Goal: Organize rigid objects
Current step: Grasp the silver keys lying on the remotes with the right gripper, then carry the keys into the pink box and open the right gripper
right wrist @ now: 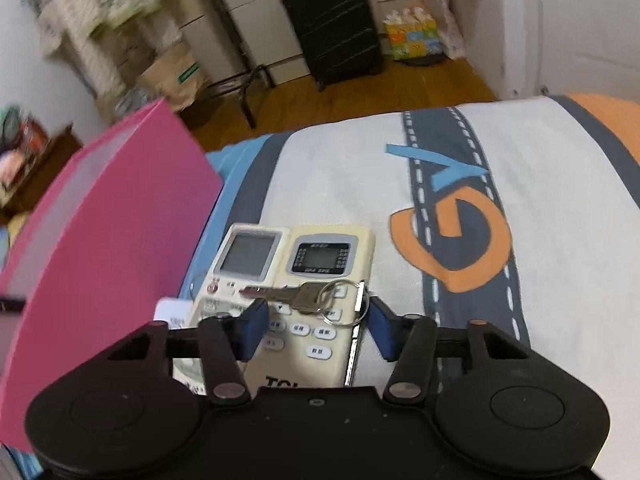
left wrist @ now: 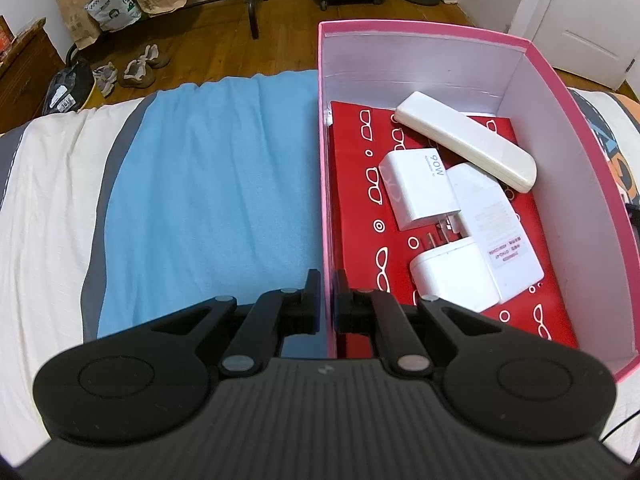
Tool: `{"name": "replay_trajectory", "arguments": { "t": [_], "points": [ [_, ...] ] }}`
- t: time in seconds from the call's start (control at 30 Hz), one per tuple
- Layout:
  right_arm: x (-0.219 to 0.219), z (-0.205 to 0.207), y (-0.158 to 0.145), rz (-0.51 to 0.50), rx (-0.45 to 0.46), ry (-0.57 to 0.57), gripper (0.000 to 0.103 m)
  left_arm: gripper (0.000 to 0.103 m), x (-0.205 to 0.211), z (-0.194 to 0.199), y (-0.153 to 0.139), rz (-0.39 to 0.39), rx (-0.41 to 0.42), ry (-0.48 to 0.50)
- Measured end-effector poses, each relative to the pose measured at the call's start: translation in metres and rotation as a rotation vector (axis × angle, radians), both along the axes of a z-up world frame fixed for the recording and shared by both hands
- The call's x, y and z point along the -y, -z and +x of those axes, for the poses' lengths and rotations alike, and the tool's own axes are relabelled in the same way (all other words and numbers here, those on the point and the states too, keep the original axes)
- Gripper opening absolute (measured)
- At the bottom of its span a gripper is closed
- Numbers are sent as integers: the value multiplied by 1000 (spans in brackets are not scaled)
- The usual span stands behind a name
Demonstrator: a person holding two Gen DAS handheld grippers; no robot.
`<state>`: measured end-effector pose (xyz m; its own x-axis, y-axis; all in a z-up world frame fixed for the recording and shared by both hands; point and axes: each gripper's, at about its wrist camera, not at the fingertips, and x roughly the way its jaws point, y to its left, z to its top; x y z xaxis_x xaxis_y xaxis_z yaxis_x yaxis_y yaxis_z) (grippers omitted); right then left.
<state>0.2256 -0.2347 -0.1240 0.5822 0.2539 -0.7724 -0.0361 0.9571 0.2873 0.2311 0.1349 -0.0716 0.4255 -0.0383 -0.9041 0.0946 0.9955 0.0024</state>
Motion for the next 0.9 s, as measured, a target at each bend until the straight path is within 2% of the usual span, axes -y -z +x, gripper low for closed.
{"name": "replay_trajectory", "arguments": {
  "t": [0.07,0.1,0.17,0.33,0.57,0.73,0.83,0.9],
  "points": [
    [3,-1,-5,-8,21,22,31,5,1,0,0,4,1,2],
    [5,-2,-9,-17,32,34,17,5,1,0,0,3,1,1],
    [8,-2,-15,-3,36,45,10,5,1,0,0,2,1,1],
    [5,-8,-27,-21,39,75,8,5,0,0,0,-3,0,-2],
    [-13,-33,-64,-11,113,13,8,5,-1,0,0,-11,-2,-8],
    [-28,-54,-98,79,196,-77,8,5,-2,0,0,-10,-9,-5],
    [-45,-68,-120,188,249,-164,8,5,-4,2,0,-21,-13,-9],
    [-61,-75,-128,205,266,-222,8,5,-5,2,1,-27,-10,-9]
  ]
}}
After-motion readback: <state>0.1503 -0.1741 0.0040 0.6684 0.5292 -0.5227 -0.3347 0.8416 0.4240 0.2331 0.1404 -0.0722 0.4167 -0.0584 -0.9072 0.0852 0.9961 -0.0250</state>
